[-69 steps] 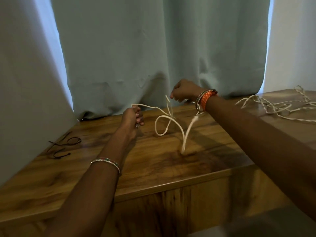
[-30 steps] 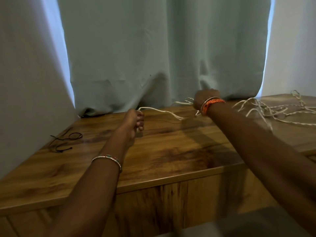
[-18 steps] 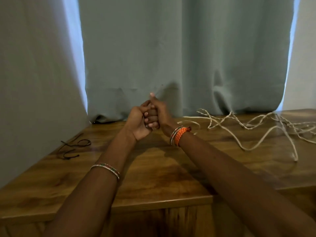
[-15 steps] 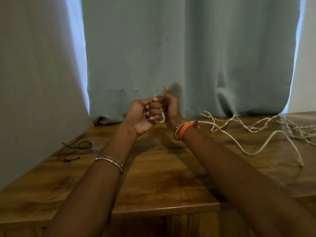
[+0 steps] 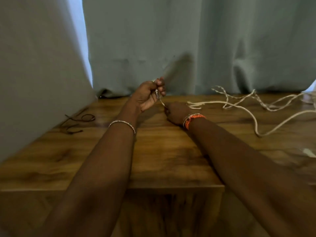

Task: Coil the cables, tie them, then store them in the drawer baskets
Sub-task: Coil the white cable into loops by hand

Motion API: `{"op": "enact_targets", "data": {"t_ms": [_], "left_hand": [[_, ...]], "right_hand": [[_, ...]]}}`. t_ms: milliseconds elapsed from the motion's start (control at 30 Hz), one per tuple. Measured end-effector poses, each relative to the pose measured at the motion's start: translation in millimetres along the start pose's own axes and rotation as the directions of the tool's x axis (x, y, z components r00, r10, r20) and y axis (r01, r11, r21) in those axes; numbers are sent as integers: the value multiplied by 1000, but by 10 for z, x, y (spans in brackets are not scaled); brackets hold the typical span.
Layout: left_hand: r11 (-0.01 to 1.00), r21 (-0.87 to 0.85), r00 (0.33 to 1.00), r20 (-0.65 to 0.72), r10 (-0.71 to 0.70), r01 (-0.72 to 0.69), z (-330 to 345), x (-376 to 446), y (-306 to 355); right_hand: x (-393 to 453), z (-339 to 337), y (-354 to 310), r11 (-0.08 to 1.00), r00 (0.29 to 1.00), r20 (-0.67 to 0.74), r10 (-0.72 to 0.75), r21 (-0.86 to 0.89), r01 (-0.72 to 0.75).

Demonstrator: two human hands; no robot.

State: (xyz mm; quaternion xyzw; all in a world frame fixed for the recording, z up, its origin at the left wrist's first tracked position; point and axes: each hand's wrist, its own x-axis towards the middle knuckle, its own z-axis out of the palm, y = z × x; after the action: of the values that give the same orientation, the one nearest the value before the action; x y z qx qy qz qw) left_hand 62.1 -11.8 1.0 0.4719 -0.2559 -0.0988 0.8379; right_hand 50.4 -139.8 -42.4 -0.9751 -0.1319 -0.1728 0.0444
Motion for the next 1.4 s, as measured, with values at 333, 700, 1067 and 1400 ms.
{"op": "enact_targets", "data": {"t_ms": [333,700,1067,1400], "left_hand": [[982,182,984,-157,86,-57,-99,-44,-83],[918,390,972,-181,153,-72,6,-24,-151],[835,540,994,-77,-73,103,290,-199,-144],[953,293,995,-74,-61,80,414,-170,-105]], "right_hand": [[-489,-467,-486,975,988,-5,-156,-162,153],[-1233,-464,-315,972,971,-168,-168,138,192],[-1000,-1115,-121,904,899,-434,63,406,133],[-725,-1243,358,932,941,-327,88,360,37]]}}
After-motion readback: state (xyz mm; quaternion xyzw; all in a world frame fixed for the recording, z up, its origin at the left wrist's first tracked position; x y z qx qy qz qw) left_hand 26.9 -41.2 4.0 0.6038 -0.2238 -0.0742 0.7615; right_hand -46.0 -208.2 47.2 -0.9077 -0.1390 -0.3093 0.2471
